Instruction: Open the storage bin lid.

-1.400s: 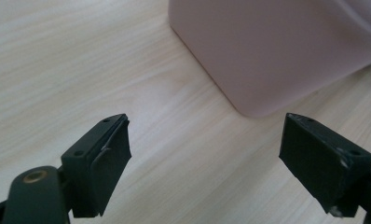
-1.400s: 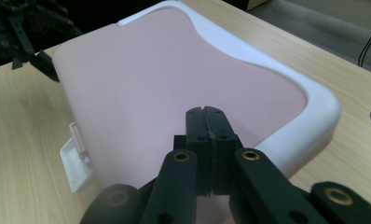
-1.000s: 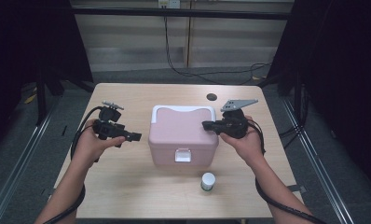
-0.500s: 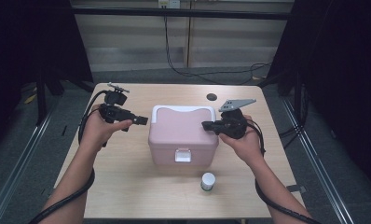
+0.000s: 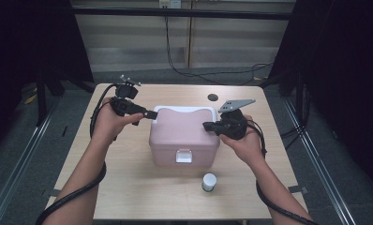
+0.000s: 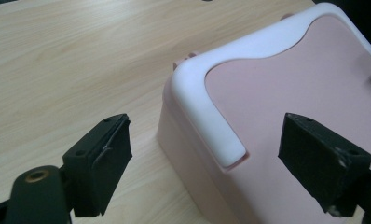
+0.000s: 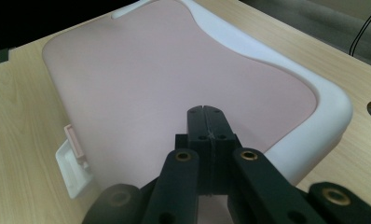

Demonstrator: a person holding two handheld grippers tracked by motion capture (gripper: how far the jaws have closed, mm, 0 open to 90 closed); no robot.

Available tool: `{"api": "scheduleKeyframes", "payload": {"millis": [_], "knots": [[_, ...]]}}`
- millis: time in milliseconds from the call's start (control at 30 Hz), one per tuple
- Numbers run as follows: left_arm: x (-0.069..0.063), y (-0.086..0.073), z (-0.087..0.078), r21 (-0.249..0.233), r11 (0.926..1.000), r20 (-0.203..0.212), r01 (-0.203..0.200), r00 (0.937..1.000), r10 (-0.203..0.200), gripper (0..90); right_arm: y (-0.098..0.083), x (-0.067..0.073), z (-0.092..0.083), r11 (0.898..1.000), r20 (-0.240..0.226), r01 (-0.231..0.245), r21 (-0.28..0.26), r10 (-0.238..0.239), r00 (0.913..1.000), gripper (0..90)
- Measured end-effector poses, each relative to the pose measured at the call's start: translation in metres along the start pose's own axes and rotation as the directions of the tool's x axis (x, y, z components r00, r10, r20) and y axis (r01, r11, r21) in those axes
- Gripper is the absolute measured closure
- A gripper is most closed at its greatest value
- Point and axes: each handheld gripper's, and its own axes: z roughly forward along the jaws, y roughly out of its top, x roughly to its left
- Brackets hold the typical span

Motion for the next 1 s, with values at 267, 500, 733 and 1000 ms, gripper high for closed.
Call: {"api": "scheduleKeyframes", "payload": {"millis": [267, 500, 733, 1000], "knots": [[-0.001, 0.008, 0.006, 0.002, 1.0000, 0.004, 0.006, 1.0000, -0.006, 17.0, 0.001, 0.001, 0.000, 1.000, 0.006, 0.013, 0.010, -0.013, 0.9999, 90.0], [-0.003, 0.016, 0.019, 0.009, 0.9998, 0.006, 0.020, 0.9998, -0.020, 17.8, 0.000, 0.000, 0.000, 1.000, 0.002, 0.009, 0.005, -0.009, 1.0000, 90.0], [-0.004, 0.021, 0.031, 0.018, 0.9991, 0.005, 0.037, 0.9993, -0.037, 18.8, 0.001, 0.000, 0.000, 1.000, -0.001, 0.013, 0.005, -0.013, 0.9999, 90.0], [-0.005, 0.021, 0.042, 0.038, 0.9978, 0.007, 0.054, 0.9985, -0.055, 19.1, 0.000, 0.001, 0.000, 1.000, 0.003, 0.012, 0.005, -0.012, 0.9999, 90.0]]}}
